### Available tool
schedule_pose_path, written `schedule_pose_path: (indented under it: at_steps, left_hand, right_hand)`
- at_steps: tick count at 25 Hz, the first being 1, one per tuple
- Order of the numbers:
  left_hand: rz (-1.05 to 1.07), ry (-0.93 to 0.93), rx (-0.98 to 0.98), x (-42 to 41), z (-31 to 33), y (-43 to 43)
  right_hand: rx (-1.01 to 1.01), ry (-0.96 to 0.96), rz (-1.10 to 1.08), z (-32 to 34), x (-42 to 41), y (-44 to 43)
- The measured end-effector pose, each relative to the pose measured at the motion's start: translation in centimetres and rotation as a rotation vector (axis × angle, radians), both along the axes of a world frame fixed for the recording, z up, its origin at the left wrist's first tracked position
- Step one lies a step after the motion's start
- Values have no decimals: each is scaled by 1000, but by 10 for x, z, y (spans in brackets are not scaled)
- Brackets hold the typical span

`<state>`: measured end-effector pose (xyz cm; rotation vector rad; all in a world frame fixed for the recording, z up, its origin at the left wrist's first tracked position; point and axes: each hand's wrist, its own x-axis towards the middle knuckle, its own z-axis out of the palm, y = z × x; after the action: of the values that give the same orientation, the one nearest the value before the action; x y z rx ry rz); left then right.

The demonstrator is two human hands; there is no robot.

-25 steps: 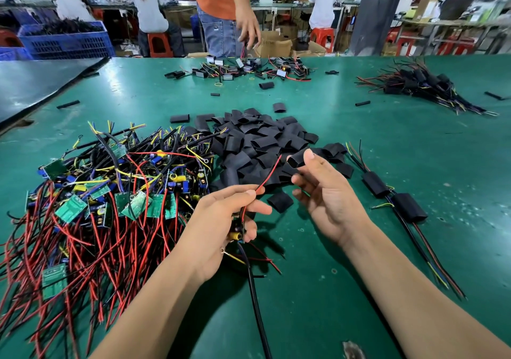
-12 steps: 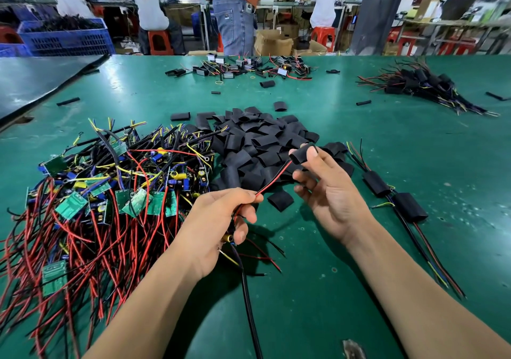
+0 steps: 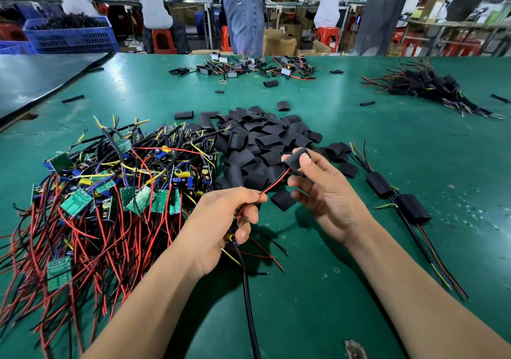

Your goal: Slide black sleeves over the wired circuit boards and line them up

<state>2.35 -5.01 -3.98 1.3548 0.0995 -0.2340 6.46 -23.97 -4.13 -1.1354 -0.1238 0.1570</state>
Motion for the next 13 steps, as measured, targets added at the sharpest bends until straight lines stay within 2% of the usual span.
schedule_pose_path:
  at_steps: [6,9,13]
  left_hand:
    - [-43,4,-72,-1,2,-4]
    - [-75,4,-116,-1,2,-4]
    - [-56,37,-166,2,1,-6]
  right_hand:
    - [-66,-55,69,-9,-8,17]
    - [-23,-54,32,-9,-10,21]
    - [123,76,-84,-3,-5,16]
